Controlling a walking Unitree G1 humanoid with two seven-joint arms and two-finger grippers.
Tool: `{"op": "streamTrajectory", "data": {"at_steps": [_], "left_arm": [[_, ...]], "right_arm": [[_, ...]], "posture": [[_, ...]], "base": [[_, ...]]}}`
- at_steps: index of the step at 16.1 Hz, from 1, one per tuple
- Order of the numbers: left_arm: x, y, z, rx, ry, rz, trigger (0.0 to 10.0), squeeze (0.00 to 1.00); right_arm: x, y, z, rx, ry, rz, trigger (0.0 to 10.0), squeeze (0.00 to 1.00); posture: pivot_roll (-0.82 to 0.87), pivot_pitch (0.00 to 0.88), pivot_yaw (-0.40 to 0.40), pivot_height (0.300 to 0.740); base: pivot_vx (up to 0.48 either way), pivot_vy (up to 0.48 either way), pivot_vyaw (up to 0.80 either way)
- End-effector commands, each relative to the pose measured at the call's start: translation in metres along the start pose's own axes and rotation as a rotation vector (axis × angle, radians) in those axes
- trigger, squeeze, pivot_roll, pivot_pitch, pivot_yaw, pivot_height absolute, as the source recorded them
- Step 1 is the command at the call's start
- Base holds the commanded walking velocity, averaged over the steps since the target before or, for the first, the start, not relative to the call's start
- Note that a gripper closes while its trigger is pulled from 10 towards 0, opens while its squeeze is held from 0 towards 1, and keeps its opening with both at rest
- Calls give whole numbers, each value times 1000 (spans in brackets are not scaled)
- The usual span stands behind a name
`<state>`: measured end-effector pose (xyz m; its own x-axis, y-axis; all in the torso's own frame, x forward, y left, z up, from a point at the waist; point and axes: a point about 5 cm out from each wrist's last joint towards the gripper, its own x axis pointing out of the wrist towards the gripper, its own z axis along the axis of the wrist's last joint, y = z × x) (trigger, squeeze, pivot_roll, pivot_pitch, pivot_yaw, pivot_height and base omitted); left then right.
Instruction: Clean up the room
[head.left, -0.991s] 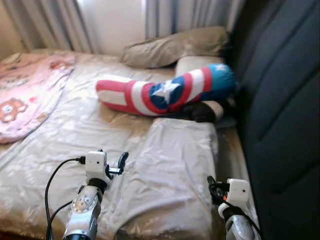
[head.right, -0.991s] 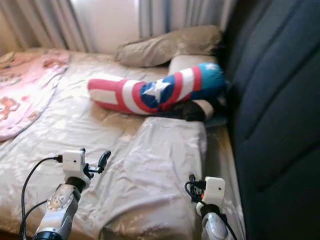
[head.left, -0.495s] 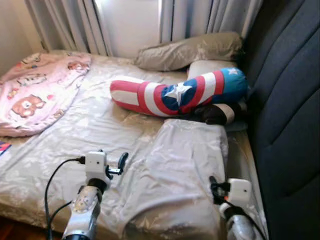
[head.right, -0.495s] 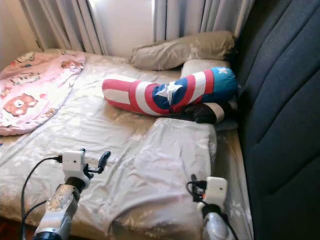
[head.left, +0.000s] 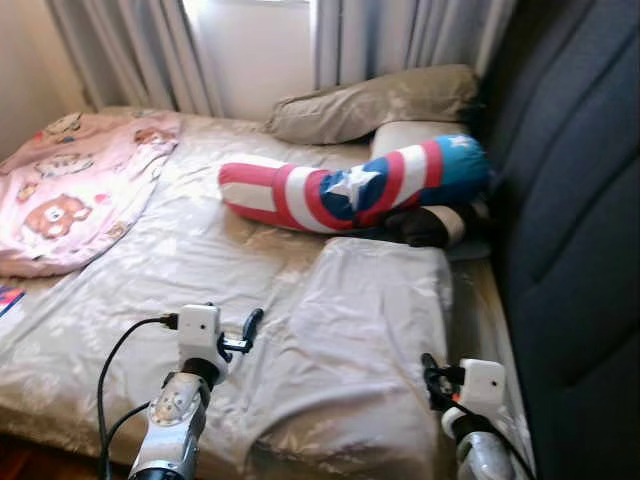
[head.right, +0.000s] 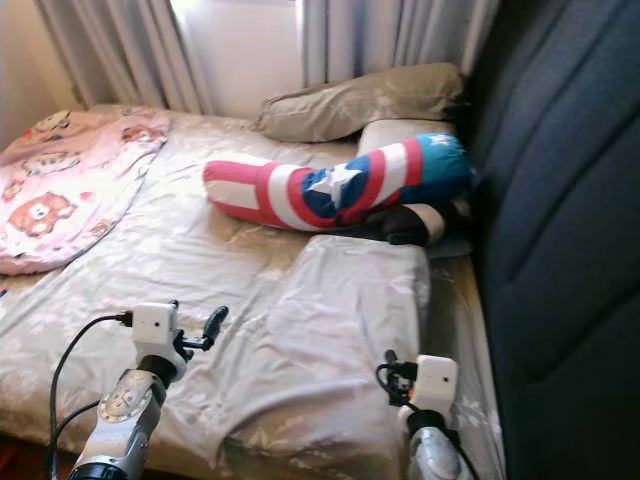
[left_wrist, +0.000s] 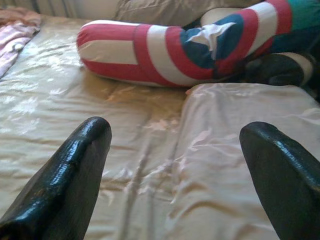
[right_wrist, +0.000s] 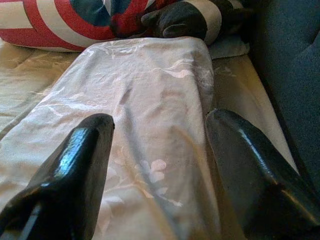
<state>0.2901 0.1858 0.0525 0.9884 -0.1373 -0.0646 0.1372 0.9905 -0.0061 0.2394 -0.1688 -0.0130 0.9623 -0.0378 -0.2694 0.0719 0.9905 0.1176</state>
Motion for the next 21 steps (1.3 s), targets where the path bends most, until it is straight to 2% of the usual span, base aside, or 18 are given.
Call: {"op": "streamTrajectory", "data": {"at_steps": [1, 3, 18, 21], "left_arm": [[0, 3, 3, 17, -6, 4, 10000, 0], [0, 4, 2, 25, 12, -1, 10000, 0], [-1, 3, 0, 25, 24, 5, 10000, 0], [0, 5, 1, 28, 23, 14, 10000, 0]], "right_arm": [[0, 3, -1, 13, 6, 0, 10000, 0], [1, 2, -3, 18, 30, -2, 10000, 0], [1, -1, -2, 10, 25, -11, 10000, 0], [1, 1, -3, 9, 32, -1, 10000, 0]], "posture": [[-36, 0, -25, 740], [-36, 0, -25, 740], [-39, 0, -26, 740], [-37, 0, -25, 740]], "base": [[0, 0, 0], [0, 0, -697], [0, 0, 0], [269, 0, 0]]}}
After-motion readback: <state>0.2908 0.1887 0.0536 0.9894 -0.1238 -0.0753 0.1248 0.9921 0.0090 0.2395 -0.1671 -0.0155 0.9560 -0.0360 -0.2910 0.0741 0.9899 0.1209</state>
